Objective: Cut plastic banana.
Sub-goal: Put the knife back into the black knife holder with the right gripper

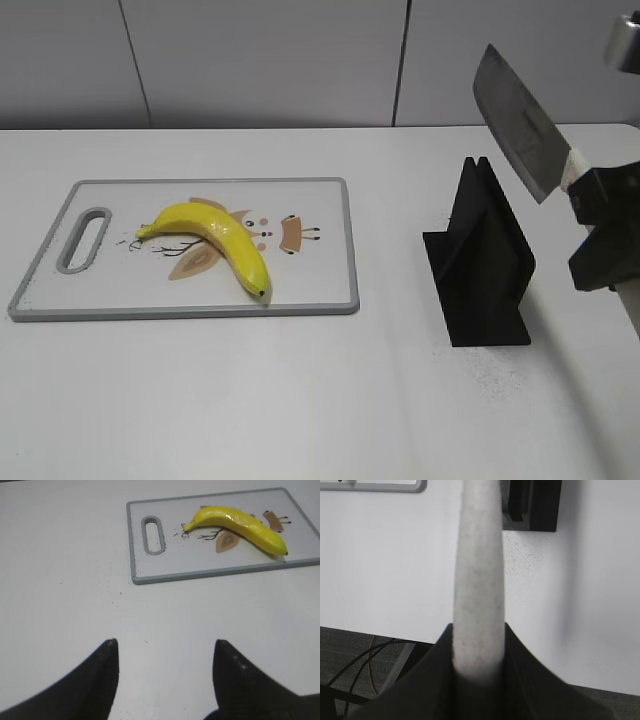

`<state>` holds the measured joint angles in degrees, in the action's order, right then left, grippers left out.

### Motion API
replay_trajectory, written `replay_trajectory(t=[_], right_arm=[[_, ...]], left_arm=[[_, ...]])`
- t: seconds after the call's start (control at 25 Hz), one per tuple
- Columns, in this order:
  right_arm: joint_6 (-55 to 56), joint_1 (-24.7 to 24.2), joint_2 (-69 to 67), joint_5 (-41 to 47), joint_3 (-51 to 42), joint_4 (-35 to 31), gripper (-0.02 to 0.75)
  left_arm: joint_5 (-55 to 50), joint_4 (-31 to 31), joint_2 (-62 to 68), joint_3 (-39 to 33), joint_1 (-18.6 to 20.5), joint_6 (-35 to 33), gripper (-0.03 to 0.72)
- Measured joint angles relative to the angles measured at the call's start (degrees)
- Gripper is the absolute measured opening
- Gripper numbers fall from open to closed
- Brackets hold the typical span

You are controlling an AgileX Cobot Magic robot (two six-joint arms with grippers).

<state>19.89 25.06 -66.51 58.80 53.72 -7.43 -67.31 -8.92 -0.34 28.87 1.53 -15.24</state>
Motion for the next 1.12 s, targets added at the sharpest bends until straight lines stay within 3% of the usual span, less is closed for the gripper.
replay_trajectory(t=[0.28,1.12], right_arm=[[2.9,0.0,0.8,-4.3,-4.3,0.4,0.160],[4.2,0.0,-9.8,-12.3,-4.4,9.1,0.160]], left_arm=[[4.4,-0.6,0.0,-1.8,0.0,0.0,0.579],[4.9,-0.7,0.0,-1.9,0.0,0.0,0.579]])
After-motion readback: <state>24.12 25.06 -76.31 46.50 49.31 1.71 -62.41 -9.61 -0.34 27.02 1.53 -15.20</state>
